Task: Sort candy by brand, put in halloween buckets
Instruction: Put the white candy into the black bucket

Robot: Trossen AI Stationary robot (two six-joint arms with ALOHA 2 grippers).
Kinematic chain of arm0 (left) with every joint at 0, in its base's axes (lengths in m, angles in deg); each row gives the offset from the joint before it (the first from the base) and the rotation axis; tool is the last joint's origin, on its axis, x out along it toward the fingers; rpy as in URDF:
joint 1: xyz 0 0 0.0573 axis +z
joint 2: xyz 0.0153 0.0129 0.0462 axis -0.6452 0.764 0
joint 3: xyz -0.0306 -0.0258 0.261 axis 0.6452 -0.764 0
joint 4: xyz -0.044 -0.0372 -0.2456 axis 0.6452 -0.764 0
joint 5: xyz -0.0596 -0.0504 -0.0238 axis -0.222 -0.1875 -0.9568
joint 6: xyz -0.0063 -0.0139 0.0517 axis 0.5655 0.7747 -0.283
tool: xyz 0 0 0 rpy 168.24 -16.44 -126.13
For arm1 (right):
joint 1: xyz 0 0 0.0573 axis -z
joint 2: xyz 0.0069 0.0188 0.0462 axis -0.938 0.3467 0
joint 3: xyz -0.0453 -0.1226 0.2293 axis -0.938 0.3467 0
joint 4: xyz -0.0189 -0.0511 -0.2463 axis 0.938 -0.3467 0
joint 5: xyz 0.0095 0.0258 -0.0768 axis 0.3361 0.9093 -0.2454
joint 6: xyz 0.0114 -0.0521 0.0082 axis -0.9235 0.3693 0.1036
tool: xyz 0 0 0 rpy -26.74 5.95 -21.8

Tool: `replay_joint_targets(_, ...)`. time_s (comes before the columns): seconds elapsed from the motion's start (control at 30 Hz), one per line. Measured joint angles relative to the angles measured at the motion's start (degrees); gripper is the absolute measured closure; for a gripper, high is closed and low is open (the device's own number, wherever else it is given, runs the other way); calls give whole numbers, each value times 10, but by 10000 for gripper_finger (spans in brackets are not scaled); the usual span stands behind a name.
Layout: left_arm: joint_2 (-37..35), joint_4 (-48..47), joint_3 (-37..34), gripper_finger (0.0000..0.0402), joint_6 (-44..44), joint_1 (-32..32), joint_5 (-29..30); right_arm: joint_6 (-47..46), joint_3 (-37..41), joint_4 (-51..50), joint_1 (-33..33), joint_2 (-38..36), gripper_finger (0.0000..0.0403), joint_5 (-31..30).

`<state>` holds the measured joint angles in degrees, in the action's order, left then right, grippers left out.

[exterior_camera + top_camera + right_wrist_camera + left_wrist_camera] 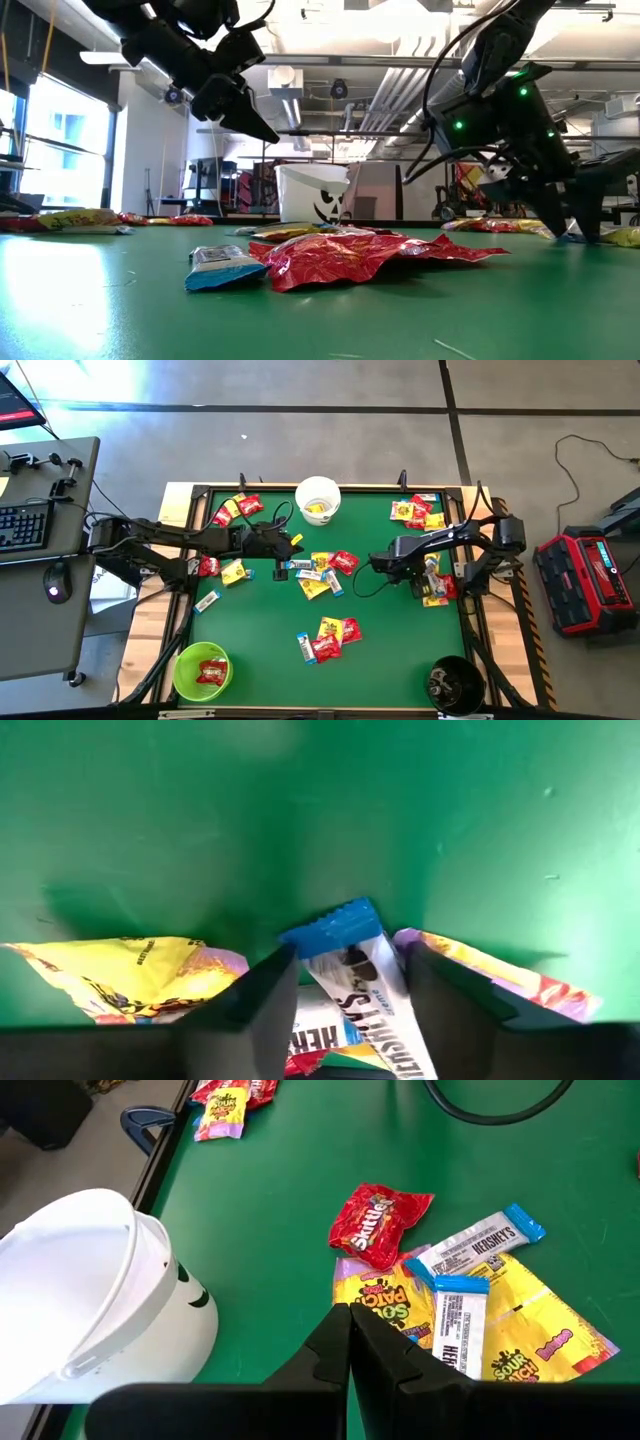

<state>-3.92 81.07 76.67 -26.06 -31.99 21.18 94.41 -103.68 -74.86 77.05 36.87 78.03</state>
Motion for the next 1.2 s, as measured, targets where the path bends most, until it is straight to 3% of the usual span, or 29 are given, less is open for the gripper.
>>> replay_joint_targets(0.27,0,0,0,401,0,0,0,-3,-13,6,0,0,310,4)
replay_joint_targets(0.83,0,-7,0,401,0,0,0,-80,-132,15,-7,0,400,18)
replay_joint_targets(0.97,0,-18,1,401,0,0,0,-125,-130,19,-12,0,379,22)
replay_joint_targets(1.2,0,-23,1,401,0,0,0,-182,-101,41,9,3,288,31)
